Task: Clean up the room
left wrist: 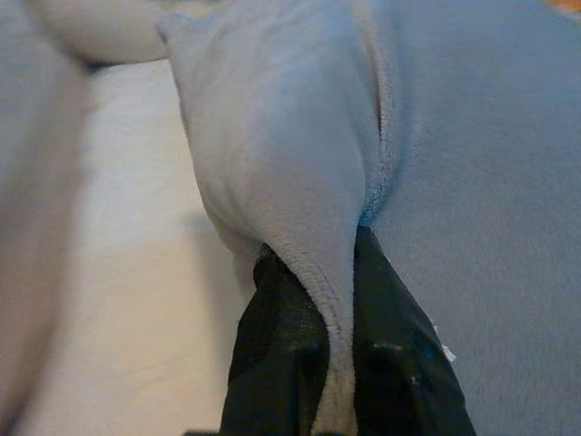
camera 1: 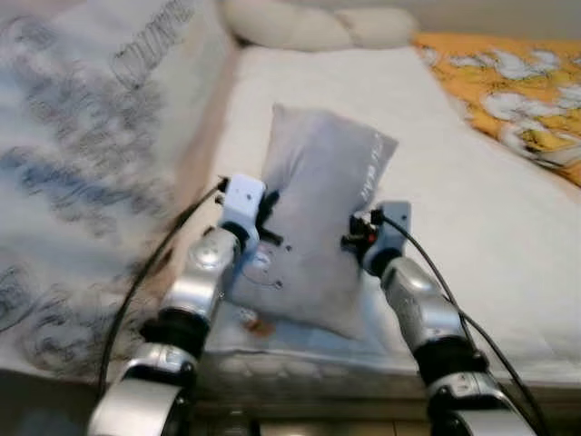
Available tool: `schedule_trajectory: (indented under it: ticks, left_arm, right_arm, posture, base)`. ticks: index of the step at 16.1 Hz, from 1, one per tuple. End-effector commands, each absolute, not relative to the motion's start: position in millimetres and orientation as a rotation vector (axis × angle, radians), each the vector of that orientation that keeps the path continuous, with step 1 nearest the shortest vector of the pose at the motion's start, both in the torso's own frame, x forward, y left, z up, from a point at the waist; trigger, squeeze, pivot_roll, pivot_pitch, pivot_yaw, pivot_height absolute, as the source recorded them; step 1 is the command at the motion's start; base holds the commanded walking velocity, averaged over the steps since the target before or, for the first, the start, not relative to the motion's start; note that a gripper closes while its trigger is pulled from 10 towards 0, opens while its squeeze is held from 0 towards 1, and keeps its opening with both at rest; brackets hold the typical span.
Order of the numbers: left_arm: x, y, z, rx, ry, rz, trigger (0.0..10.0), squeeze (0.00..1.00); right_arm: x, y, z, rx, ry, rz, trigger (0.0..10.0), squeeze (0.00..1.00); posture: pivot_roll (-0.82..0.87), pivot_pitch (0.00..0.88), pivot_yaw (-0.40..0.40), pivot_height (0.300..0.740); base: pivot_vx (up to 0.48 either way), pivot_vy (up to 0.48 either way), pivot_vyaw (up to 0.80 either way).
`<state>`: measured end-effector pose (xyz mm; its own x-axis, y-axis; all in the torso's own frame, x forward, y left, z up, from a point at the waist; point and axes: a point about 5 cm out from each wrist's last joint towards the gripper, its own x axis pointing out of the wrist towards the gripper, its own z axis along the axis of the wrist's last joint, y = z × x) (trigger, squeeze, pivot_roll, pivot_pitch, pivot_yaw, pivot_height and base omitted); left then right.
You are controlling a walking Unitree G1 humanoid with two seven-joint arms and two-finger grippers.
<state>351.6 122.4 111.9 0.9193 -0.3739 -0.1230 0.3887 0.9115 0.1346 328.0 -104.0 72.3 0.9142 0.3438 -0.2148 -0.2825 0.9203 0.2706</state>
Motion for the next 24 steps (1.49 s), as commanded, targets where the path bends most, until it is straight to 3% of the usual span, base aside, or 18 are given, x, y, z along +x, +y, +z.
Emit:
schedule_trajectory:
  ticks: [1, 8, 9, 13, 20, 24]
  left_arm:
    - [355.5, 122.9, 121.8, 0.162, 0.058, -0.390, 10.0, 0.00]
    - [357.7, 122.9, 122.0, 0.227, 0.056, -0.410, 10.0, 0.00]
    - [358.7, 122.8, 122.3, 0.234, 0.056, -0.412, 10.0, 0.00]
    - [372.0, 121.4, 127.4, 0.363, 0.059, -0.387, 10.0, 0.00]
    - [391.0, 125.9, 151.4, 0.517, -0.006, -0.303, 10.0, 0.00]
    - [394.2, 131.0, 151.5, 0.647, 0.011, -0.320, 10.0, 0.00]
  right_arm:
    - [329.3, -91.4, 78.4, 0.223, 0.241, 0.384, 10.0, 0.00]
    - [327.7, -93.0, 75.4, 0.243, 0.259, 0.372, 10.0, 0.00]
    - [327.7, -95.1, 74.4, 0.253, 0.264, 0.358, 10.0, 1.00]
    - [328.4, -123.8, 68.1, 0.245, 0.276, 0.225, 10.0, 1.00]
    - [309.2, -138.4, 78.5, 0.091, 0.177, 0.484, 10.0, 1.00]
    - [295.4, -133.1, 91.3, 0.148, 0.130, 0.680, 10.0, 1.00]
  posture:
    - [0.09, 0.000, 0.015, 0.740]
    - [0.08, 0.000, 0.023, 0.740]
    - [0.08, 0.000, 0.026, 0.740]
    - [0.06, 0.000, 0.023, 0.740]
    - [0.04, 0.000, 0.036, 0.740]
    - [0.02, 0.000, 0.040, 0.740]
  base:
    - [0.311, 0.000, 0.80]
    - [0.176, 0.000, 0.00]
    - [0.000, 0.000, 0.00]
    - [0.000, 0.000, 0.00]
    - [0.000, 0.000, 0.00]
    - [0.000, 0.000, 0.00]
